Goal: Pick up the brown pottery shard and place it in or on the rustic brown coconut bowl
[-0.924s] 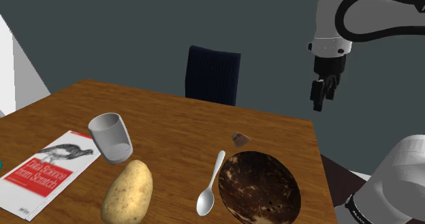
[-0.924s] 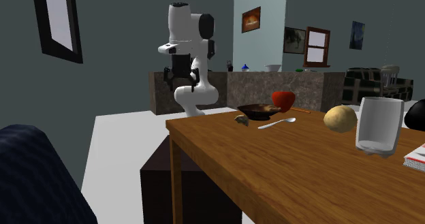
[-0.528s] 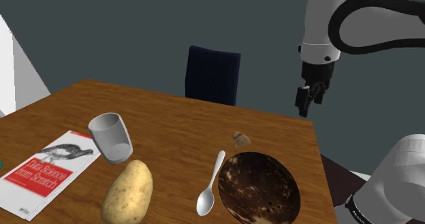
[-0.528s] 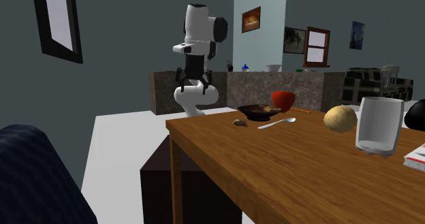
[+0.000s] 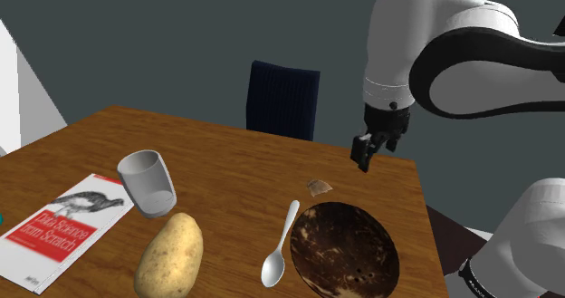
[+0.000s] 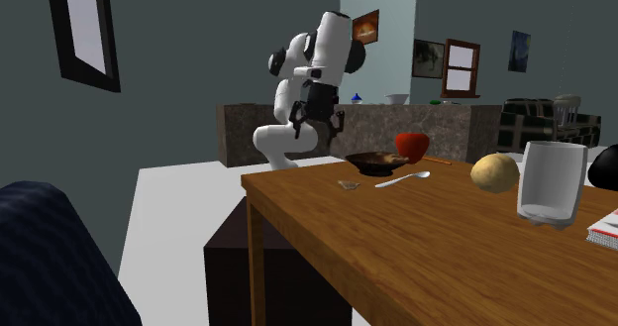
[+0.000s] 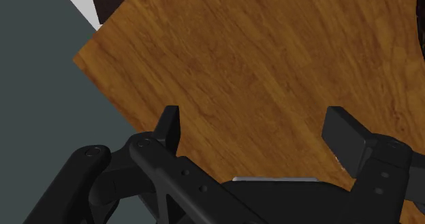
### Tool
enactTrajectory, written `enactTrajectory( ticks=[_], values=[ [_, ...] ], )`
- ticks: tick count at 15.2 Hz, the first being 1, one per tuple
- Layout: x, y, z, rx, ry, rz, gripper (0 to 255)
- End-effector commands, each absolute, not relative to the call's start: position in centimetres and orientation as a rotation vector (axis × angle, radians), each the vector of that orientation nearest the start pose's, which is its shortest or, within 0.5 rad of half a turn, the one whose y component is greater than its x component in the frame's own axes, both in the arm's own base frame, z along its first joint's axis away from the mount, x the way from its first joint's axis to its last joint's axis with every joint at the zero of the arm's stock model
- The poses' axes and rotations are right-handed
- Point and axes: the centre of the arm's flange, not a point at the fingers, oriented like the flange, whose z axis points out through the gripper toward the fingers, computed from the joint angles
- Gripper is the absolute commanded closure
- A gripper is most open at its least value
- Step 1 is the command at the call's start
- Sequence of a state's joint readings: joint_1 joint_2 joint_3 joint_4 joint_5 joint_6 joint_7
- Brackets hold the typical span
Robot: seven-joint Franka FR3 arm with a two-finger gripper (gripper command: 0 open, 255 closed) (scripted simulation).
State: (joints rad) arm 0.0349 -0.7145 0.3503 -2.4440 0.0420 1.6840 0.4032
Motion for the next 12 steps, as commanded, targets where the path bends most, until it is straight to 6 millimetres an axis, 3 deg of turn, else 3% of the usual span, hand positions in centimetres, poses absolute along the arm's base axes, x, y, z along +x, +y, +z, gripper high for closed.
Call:
enactTrajectory(
  ticks=[1,9,10,12],
  values=[
    [31.4,17.4,51.4,-3.357,0.229,-0.055,0],
    [34.4,28.2,48.7,-3.432,0.369,-0.314,0],
    [34.7,29.1,48.4,-3.438,0.382,-0.338,0],
    [34.9,28.8,47.4,-3.438,0.382,-0.338,0]
  ],
)
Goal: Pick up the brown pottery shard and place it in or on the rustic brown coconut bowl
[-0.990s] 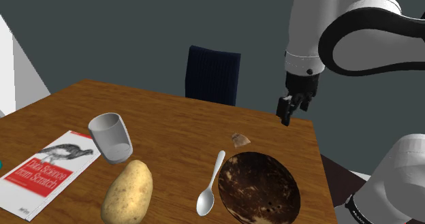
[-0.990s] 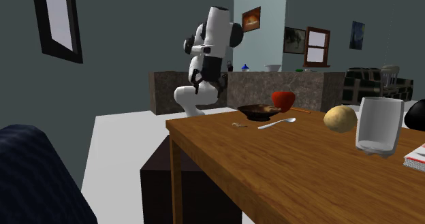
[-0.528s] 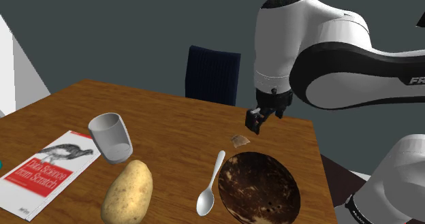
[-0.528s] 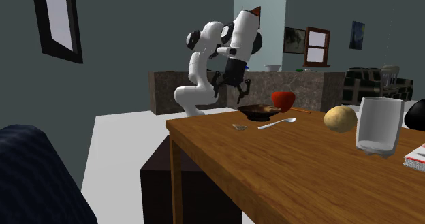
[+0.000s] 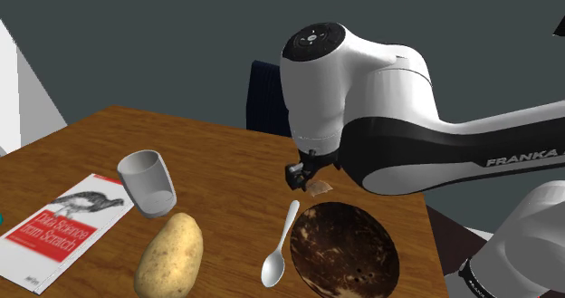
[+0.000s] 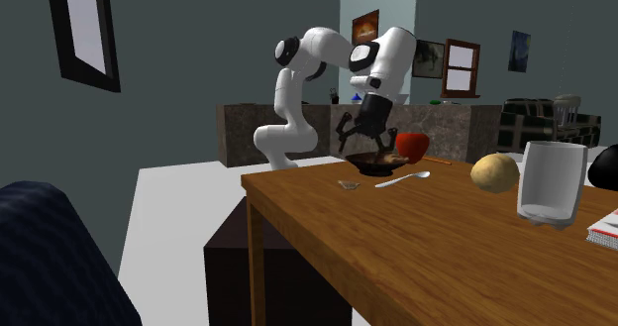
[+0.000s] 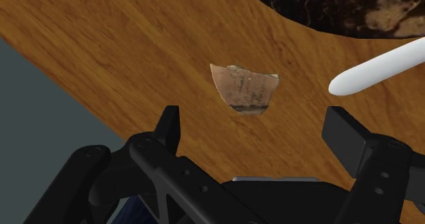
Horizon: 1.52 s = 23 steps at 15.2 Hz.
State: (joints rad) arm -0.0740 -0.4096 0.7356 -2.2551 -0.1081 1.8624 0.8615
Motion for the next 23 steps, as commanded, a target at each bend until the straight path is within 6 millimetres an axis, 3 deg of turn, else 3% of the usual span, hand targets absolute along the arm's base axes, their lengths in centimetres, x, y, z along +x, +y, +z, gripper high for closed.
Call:
enactTrajectory(
  ticks=[1,6,13,14,23],
  values=[
    [35.0,28.6,46.9,-3.438,0.382,-0.338,0],
    [35.3,27.8,44.7,-3.438,0.382,-0.338,0],
    [35.3,27.8,44.7,-3.438,0.382,-0.338,0],
    [35.3,27.8,44.7,-3.438,0.382,-0.338,255],
    [35.3,27.8,44.7,-3.438,0.382,-0.338,255]
  ],
)
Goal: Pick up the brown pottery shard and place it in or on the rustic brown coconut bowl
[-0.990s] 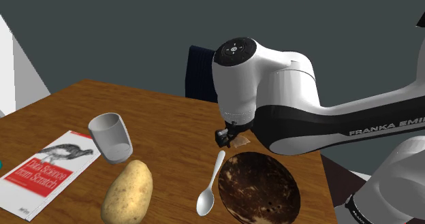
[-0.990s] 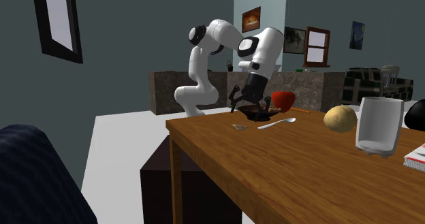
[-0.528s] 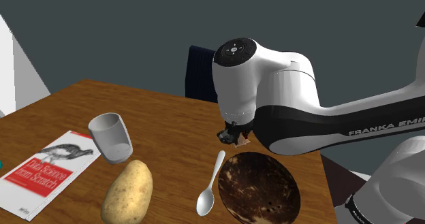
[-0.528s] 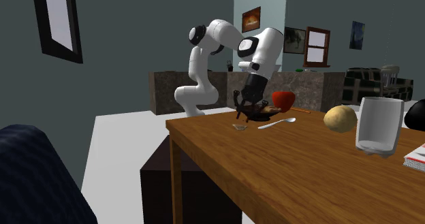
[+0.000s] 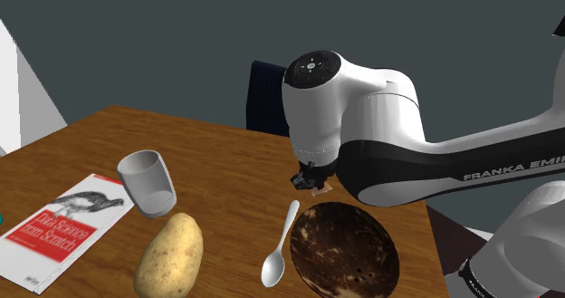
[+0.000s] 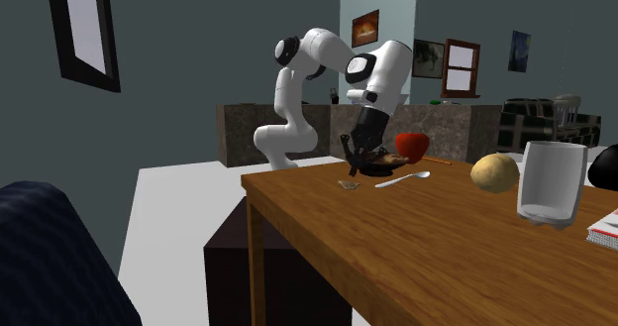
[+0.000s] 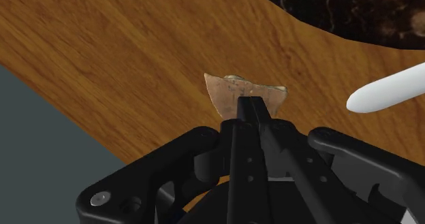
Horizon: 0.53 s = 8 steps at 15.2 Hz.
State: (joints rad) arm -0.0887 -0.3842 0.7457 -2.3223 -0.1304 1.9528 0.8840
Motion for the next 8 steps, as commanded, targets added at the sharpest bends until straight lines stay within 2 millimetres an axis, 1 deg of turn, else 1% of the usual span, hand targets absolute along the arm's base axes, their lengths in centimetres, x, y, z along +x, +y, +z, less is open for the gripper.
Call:
enactTrajectory(
  ticks=[1,2,3,4,8],
  values=[
    [35.3,27.8,44.7,-3.438,0.382,-0.338,0],
    [37.4,25.4,45.9,-3.346,0.263,-0.175,0],
    [39.8,23.1,46.7,-3.242,0.151,-0.024,0],
    [40.1,22.7,46.8,-3.226,0.136,-0.003,0],
    [40.1,22.5,44.7,-3.226,0.136,-0.003,0]
  ],
)
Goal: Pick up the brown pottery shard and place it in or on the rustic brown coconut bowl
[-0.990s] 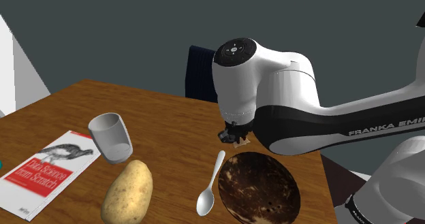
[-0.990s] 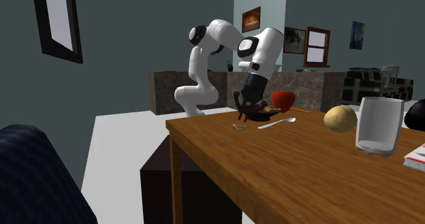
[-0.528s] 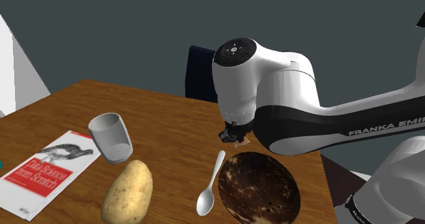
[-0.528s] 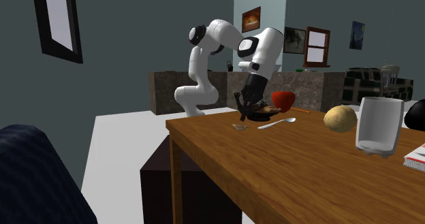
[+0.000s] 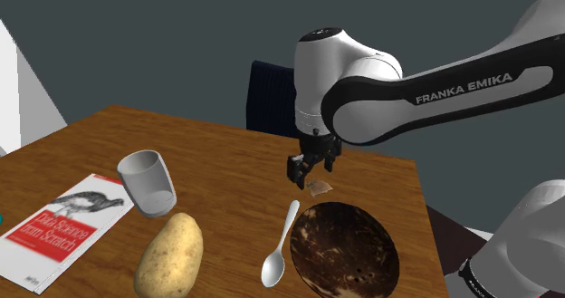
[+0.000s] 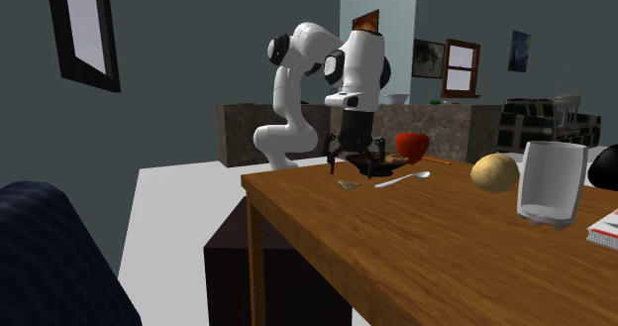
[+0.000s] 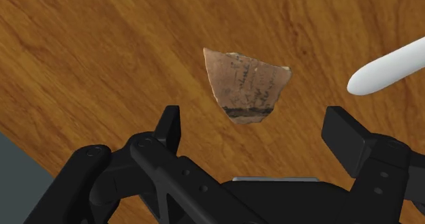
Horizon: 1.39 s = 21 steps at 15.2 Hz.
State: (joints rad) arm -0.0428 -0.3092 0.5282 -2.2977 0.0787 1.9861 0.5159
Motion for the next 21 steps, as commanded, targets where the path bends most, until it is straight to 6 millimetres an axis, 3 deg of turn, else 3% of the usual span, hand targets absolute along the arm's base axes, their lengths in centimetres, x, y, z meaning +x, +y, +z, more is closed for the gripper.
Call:
enactTrajectory(
  ticks=[1,3,11,12,20,21],
  values=[
    [40.1,22.5,44.1,-3.226,0.136,-0.003,0],
    [40.1,22.4,42.8,-3.226,0.136,-0.003,0],
    [40.1,22.4,42.8,-3.226,0.136,-0.003,0],
    [40.1,22.4,42.8,-3.226,0.136,-0.003,255],
    [40.3,21.6,42.5,-3.226,0.135,-0.002,255],
    [40.1,22.4,42.8,-3.226,0.136,-0.003,255]
  ],
)
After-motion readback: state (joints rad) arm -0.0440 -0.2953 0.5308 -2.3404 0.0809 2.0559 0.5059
